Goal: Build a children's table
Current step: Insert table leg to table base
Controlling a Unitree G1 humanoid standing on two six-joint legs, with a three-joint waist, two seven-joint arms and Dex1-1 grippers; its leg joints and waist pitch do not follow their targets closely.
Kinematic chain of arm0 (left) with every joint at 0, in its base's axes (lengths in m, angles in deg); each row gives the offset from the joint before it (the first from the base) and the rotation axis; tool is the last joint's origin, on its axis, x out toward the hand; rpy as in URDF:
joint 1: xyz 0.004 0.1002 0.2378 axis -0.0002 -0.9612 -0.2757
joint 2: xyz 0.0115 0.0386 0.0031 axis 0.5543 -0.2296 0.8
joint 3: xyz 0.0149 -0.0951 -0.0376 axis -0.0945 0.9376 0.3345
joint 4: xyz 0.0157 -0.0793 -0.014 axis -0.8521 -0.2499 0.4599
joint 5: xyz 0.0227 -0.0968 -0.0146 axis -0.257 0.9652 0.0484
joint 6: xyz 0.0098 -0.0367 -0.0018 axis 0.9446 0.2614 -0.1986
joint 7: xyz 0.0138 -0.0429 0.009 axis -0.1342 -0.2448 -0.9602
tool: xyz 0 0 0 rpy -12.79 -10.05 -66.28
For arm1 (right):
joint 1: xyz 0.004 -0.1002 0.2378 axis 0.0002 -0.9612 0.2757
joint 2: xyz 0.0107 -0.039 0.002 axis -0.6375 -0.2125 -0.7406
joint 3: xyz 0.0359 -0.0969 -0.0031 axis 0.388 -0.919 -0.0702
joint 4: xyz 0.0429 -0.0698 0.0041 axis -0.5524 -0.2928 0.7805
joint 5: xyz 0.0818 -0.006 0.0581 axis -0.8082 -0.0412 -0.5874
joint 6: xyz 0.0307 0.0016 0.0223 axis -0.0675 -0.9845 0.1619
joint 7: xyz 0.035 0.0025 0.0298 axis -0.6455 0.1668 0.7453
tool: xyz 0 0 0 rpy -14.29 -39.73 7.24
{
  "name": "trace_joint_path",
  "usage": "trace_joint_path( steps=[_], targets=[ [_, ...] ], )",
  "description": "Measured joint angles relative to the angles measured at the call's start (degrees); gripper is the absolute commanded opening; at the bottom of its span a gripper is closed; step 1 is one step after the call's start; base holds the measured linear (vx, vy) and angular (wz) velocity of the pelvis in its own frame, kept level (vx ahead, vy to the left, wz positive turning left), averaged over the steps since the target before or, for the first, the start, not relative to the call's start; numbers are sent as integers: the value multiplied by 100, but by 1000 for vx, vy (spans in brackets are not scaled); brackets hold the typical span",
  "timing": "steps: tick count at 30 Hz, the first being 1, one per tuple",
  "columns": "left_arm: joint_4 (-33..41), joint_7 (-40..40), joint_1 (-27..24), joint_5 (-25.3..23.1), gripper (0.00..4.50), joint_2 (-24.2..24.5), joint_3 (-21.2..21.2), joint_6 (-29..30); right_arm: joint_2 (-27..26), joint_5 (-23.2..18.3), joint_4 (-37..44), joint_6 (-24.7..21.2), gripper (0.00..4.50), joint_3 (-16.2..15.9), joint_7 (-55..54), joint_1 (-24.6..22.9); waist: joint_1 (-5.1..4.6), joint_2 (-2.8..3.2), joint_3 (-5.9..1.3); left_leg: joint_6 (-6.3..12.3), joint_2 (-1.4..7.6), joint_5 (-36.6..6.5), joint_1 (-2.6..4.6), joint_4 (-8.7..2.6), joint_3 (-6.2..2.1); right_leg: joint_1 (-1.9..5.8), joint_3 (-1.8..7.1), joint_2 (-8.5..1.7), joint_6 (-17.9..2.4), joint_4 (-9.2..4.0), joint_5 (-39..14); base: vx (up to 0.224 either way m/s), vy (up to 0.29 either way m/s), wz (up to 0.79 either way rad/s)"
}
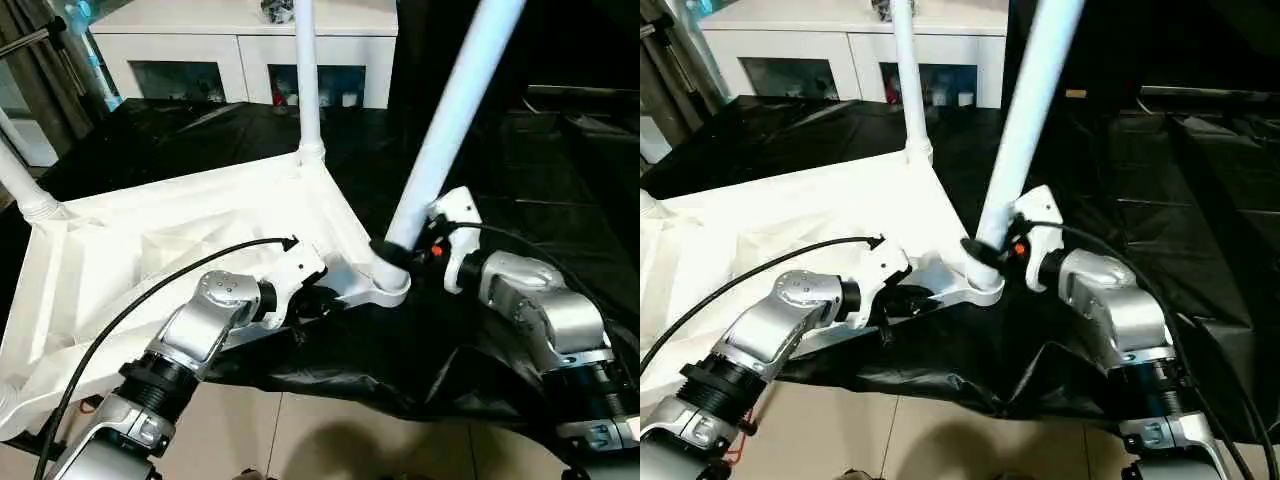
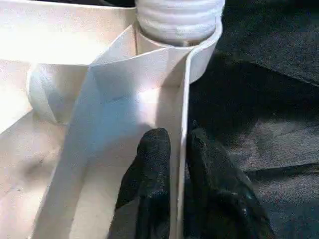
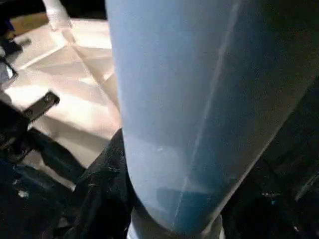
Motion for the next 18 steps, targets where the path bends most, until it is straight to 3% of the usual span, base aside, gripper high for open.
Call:
trace_joint_path(
  steps=[6,18],
  targets=[
    [-21,117,1,-2,1,33,0,51,14,50,-115,19,189,-53,79,52,-24,-7,-8,-1,-1,0,6,0,0,4,3,0,0,-1,0,0,0,0],
    [-27,201,-23,7,0,31,65,59,55,172,-568,-2,189,-171,243,406,-75,-14,-11,0,-1,0,7,0,0,5,7,3,1,0,-1,0,0,0]
  ],
)
